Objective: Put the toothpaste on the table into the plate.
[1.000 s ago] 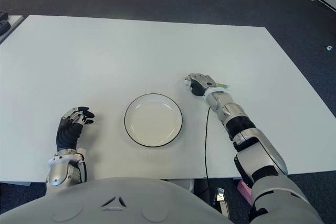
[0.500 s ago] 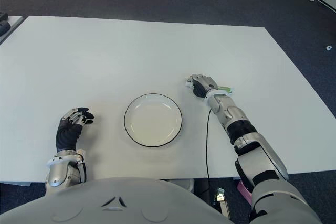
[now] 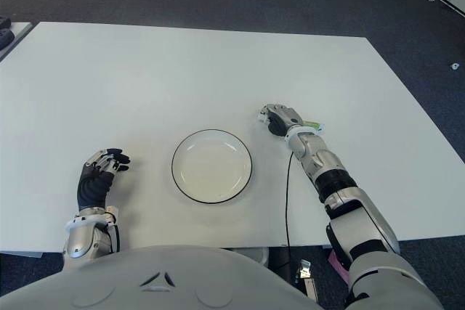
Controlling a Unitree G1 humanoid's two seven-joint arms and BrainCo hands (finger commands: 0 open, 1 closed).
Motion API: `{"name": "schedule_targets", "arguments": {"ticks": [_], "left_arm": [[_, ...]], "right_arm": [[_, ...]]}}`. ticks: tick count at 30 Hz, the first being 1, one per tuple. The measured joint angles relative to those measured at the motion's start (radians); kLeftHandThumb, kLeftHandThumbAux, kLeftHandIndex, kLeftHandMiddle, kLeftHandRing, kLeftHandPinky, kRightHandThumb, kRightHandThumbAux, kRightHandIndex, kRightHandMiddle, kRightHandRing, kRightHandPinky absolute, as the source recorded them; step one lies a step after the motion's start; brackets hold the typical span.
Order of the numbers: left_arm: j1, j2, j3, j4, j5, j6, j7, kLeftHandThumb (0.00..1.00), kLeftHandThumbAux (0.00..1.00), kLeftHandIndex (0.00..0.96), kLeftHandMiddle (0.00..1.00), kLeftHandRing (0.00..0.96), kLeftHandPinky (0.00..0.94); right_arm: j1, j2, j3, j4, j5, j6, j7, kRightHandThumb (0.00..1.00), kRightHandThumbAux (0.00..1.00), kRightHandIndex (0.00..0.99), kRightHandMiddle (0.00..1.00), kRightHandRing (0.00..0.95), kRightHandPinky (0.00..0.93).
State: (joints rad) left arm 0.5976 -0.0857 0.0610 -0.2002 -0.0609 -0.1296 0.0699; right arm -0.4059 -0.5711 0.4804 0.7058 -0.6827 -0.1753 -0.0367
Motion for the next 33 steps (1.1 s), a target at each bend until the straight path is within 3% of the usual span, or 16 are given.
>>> {"name": "schedule_targets", "arguments": {"ticks": [21,25,33], "left_arm": [[-0.011,0.001,0.003,0.012,-0.01,-0.024,-0.001,0.713,0.723,0.432,0.503,0.487,0.466],[-0.012,0.001,0.002,0.012,-0.008,-0.024,-0.001,0.711,0.723,0.432,0.508,0.493,0.476],[-0.016,0.002,0.001,0.02,-0.003,-0.036,-0.001,0.708,0.723,0.433,0.525,0.507,0.478]], "right_arm": [[0.128,0.008,-0.125,-0.171,0.082,-0.024,-0.037,0.956,0.653,0.391,0.538,0.577,0.817],[0.153,0.015,-0.147,-0.199,0.093,-0.042,-0.059,0.877,0.665,0.436,0.5,0.787,0.83],[0.188,0.031,-0.179,-0.252,0.094,-0.091,-0.117,0.857,0.667,0.446,0.49,0.841,0.836]]}}
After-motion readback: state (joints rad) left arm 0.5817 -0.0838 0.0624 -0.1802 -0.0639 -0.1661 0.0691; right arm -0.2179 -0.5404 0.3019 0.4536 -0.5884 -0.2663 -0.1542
